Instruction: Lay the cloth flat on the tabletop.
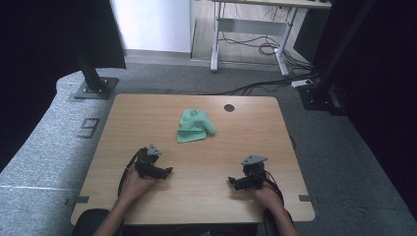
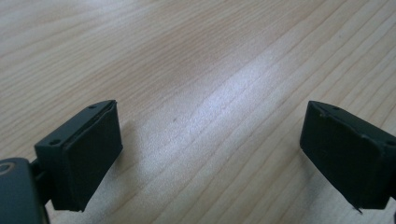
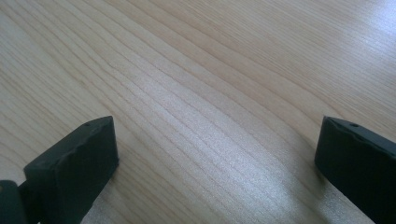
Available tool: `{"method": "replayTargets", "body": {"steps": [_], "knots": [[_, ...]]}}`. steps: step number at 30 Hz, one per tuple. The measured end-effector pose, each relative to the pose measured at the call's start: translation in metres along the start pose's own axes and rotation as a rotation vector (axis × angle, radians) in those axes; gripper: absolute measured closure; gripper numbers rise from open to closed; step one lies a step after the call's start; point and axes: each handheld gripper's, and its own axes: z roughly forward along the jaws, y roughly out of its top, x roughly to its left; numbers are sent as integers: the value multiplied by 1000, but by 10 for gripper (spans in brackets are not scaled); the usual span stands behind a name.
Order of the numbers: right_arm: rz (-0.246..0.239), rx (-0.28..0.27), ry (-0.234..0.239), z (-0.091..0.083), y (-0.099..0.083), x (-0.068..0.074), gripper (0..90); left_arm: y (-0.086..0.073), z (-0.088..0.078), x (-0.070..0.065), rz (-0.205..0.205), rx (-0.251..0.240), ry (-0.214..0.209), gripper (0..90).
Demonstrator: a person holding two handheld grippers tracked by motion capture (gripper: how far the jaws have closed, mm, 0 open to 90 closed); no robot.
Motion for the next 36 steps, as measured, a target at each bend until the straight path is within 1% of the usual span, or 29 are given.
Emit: {"method": "replayTargets", "body": {"steps": [4,5,6,8,11,12,16,19,23,25,26,36], "knots": [[0,0,0,0,0,0,0,4,0,0,8,-3,0,69],[0,0,0,0,0,0,0,6,-1,-1,12,-9,1,77],[0,0,0,0,0,0,0,8,-1,0,15,-12,-3,113],[0,0,0,0,0,0,0,10,-1,-1,15,-15,-1,138],[0,0,0,0,0,0,0,14,0,-1,22,-17,-8,143],[0,0,0,0,0,0,0,16,0,-1,31,-17,-10,147],[0,0,0,0,0,0,0,21,1,-1,37,-23,-12,184],[0,0,0,0,0,0,0,29,3,-1,44,-37,-12,204],[0,0,0,0,0,0,0,34,5,0,45,-49,-15,243],[0,0,0,0,0,0,0,38,7,2,43,-57,-31,279],[0,0,0,0,0,0,0,40,8,2,37,-59,-35,282],[0,0,0,0,0,0,0,53,11,11,20,-84,-60,383]]}}
